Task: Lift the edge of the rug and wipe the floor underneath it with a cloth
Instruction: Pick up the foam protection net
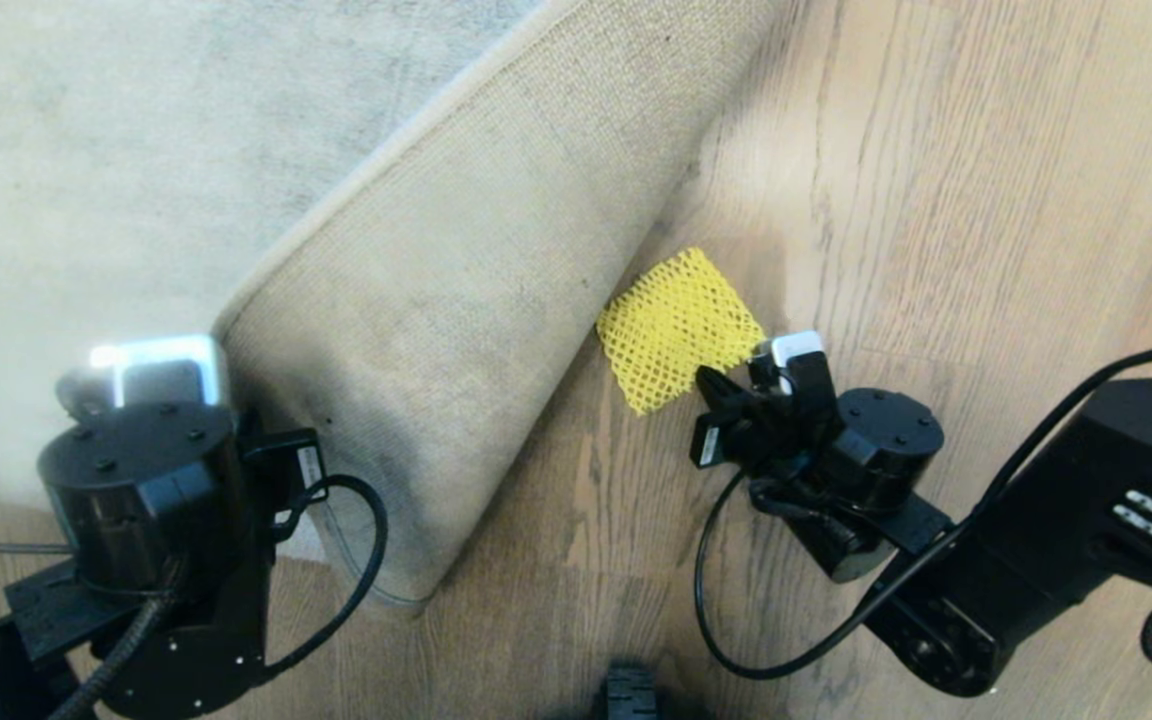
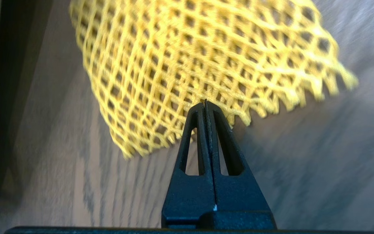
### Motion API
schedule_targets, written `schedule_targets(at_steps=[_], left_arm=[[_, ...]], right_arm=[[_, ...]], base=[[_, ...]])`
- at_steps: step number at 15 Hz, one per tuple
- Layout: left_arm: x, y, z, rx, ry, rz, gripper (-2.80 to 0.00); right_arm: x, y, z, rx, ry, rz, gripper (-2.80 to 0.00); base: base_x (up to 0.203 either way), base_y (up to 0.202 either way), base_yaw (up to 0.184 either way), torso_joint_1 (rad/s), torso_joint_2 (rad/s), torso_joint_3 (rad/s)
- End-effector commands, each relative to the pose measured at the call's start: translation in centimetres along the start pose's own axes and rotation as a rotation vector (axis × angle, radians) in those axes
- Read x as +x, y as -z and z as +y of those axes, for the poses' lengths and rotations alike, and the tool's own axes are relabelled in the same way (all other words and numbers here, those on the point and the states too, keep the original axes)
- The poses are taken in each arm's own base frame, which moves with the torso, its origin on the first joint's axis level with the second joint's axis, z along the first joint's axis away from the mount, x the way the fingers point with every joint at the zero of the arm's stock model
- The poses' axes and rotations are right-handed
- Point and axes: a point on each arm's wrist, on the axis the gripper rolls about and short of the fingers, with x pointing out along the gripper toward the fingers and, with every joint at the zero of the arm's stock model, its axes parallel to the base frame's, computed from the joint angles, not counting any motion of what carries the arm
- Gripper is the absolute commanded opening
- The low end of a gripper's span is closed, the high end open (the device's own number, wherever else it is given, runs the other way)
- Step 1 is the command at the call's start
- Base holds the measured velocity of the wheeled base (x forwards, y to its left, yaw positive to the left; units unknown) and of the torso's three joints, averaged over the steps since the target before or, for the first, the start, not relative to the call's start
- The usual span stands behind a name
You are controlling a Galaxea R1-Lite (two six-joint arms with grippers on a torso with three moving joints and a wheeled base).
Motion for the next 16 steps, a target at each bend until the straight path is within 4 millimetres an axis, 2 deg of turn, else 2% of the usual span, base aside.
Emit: schedule_targets(at_steps=[1, 5, 8, 11, 13, 16], left_arm=[[0.0, -0.1, 0.0, -0.007, -0.005, -0.003, -2.8], [0.0, -0.2, 0.0, -0.01, -0.007, -0.005, -2.8], [0.0, -0.2, -0.1, -0.01, -0.007, -0.005, -2.8], [0.1, 0.0, -0.2, -0.005, -0.005, -0.002, -2.8], [0.1, 0.0, -0.2, -0.004, -0.007, -0.002, -2.8], [0.1, 0.0, -0.2, -0.001, -0.005, 0.0, -2.8]], right_arm=[[-0.1, -1.4, -0.5, 0.016, 0.015, -0.069, -2.8], [-0.6, -2.9, -0.6, 0.035, 0.003, -0.105, -2.8], [-2.0, -2.9, -0.8, 0.029, -0.02, -0.075, -2.8], [-2.7, -2.8, 0.9, 0.125, -0.112, -0.059, -2.8], [-2.3, -2.3, 2.1, 0.207, -0.144, -0.051, -2.8], [-0.6, -1.6, 3.0, 0.232, -0.147, -0.067, -2.8]], base=[[0.0, 0.0, 0.0, 0.0, 0.0, 0.0], [0.0, 0.0, 0.0, 0.0, 0.0, 0.0], [0.0, 0.0, 0.0, 0.0, 0.0, 0.0], [0.0, 0.0, 0.0, 0.0, 0.0, 0.0], [0.0, 0.0, 0.0, 0.0, 0.0, 0.0], [0.0, 0.0, 0.0, 0.0, 0.0, 0.0]])
